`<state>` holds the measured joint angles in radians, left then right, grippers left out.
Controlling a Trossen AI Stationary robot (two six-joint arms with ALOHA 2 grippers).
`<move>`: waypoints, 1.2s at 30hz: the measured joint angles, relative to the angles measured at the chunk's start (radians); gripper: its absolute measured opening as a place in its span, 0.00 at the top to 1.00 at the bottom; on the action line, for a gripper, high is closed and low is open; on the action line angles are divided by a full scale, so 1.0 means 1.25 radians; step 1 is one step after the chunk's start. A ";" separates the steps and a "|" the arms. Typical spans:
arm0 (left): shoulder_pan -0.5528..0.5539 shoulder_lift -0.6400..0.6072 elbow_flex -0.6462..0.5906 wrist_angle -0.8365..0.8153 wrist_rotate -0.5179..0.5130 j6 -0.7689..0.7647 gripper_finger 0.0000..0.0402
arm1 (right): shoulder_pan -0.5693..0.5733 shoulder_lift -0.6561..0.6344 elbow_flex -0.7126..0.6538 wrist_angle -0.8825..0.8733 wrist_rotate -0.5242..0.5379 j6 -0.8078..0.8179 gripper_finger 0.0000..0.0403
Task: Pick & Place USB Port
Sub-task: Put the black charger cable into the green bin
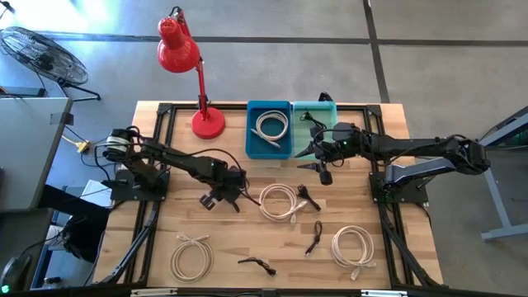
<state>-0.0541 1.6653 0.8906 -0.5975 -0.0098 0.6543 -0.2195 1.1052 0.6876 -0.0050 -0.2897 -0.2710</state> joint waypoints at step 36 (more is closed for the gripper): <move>0.002 0.002 0.150 -0.163 -0.243 -0.043 0.88 | 0.000 0.000 0.000 -0.018 -0.001 -0.004 0.62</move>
<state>-0.0521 1.6680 1.0786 -0.8016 -0.3134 0.6001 -0.2197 1.1053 0.6876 -0.0273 -0.2905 -0.2764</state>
